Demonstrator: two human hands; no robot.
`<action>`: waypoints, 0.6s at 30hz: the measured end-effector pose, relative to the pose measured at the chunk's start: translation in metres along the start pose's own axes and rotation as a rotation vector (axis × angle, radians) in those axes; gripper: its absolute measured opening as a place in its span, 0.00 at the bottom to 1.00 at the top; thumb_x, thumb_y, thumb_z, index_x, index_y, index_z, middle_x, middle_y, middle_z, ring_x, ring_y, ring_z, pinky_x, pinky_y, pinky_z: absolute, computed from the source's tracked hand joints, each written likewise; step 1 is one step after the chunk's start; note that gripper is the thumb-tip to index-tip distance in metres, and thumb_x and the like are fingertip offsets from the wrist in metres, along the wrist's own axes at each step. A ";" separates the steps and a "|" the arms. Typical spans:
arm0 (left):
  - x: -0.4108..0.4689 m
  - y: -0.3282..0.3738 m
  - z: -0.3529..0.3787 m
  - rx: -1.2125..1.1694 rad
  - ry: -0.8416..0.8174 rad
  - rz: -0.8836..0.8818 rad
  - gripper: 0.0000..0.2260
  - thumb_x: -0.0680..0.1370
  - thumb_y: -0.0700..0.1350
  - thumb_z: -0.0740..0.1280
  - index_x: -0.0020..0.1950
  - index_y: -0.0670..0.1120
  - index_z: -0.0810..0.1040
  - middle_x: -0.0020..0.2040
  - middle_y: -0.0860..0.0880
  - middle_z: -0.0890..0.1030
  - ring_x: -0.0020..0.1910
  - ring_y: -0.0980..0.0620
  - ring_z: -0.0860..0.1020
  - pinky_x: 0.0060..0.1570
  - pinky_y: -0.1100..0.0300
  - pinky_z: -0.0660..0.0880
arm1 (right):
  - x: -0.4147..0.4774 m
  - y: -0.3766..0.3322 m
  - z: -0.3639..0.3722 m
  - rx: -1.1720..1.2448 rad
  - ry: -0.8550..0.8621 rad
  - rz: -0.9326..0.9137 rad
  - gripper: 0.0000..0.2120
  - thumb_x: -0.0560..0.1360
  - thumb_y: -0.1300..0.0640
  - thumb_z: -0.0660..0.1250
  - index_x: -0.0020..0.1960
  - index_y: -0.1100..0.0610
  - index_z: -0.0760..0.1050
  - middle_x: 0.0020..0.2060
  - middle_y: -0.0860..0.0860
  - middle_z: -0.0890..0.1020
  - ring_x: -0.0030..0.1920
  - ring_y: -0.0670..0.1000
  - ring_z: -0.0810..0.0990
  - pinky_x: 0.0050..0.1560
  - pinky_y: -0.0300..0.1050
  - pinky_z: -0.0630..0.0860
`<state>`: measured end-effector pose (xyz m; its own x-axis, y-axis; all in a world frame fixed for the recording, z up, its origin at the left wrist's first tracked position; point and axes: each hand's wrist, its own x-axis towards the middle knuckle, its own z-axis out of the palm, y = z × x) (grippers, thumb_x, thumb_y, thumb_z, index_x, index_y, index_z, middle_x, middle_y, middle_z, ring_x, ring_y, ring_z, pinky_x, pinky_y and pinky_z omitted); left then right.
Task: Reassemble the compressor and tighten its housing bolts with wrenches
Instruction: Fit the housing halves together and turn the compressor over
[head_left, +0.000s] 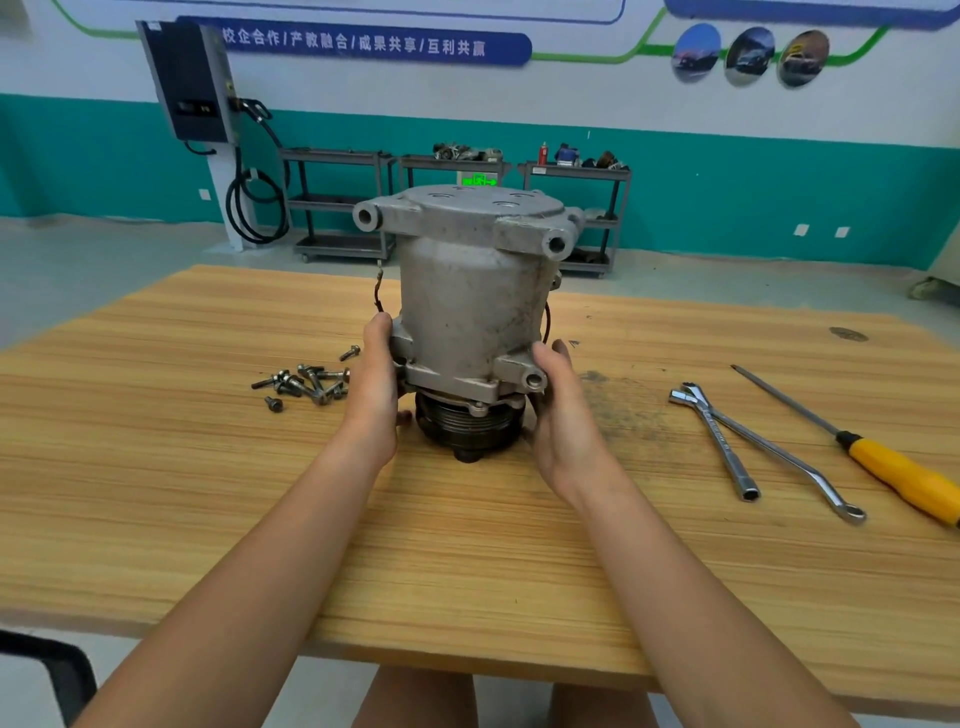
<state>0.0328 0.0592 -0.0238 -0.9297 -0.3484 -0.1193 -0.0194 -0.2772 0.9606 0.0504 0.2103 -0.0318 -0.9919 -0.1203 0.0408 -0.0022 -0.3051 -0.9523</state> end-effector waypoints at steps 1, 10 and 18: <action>0.001 -0.001 0.000 0.003 0.011 -0.002 0.19 0.76 0.63 0.54 0.57 0.54 0.74 0.60 0.49 0.77 0.59 0.49 0.74 0.64 0.43 0.65 | 0.002 0.001 -0.002 0.004 0.022 -0.005 0.44 0.68 0.44 0.69 0.77 0.46 0.48 0.71 0.50 0.67 0.69 0.51 0.67 0.72 0.57 0.58; 0.013 -0.003 -0.004 0.028 0.015 0.030 0.18 0.76 0.63 0.53 0.54 0.54 0.73 0.59 0.50 0.77 0.56 0.52 0.73 0.56 0.51 0.63 | -0.010 0.001 0.002 -0.036 0.052 -0.061 0.53 0.57 0.40 0.75 0.75 0.38 0.50 0.73 0.49 0.64 0.70 0.52 0.65 0.71 0.56 0.61; 0.028 0.026 -0.001 0.296 -0.075 -0.006 0.25 0.74 0.68 0.56 0.47 0.47 0.76 0.48 0.47 0.81 0.53 0.45 0.77 0.61 0.43 0.71 | -0.062 0.024 0.012 -0.407 0.019 -0.145 0.54 0.63 0.47 0.78 0.75 0.40 0.43 0.69 0.35 0.58 0.67 0.37 0.57 0.66 0.38 0.57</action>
<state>0.0064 0.0411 -0.0025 -0.9535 -0.2777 -0.1173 -0.1215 -0.0022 0.9926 0.1137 0.1994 -0.0541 -0.9799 -0.0846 0.1807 -0.1875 0.0802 -0.9790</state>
